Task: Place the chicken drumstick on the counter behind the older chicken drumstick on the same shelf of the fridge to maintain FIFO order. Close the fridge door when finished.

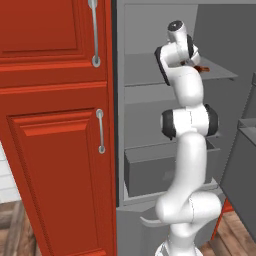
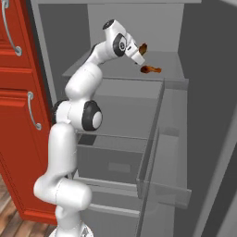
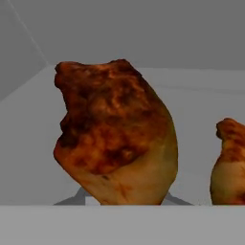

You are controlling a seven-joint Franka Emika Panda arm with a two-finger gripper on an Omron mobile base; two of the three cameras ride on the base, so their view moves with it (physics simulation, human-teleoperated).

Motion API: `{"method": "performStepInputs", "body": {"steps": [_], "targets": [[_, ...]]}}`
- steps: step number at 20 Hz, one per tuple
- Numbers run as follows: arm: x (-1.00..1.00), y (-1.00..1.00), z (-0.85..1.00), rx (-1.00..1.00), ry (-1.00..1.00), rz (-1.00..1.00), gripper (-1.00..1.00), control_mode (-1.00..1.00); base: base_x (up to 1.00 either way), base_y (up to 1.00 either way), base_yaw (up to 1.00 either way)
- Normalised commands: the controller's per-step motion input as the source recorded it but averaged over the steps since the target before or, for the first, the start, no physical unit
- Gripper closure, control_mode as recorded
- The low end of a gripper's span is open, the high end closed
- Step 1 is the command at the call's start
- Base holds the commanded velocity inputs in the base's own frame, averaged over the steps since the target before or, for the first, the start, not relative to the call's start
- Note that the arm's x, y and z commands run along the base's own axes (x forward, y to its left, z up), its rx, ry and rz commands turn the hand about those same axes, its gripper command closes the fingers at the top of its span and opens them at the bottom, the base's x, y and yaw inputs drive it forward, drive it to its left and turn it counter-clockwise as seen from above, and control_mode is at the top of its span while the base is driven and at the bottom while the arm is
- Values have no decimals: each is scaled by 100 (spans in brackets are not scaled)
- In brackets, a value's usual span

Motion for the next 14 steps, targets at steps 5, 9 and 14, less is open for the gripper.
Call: {"method": "performStepInputs", "body": {"steps": [5, 9, 14], "targets": [[34, -12, -9, 0, 0, 0, 100, -100, 0, 0, 0], [19, -6, -21, 0, -1, 0, 100, -100, 0, 0, 0], [-26, 0, -65, -2, -37, 0, 100, -100, 0, 0, 0]]}}
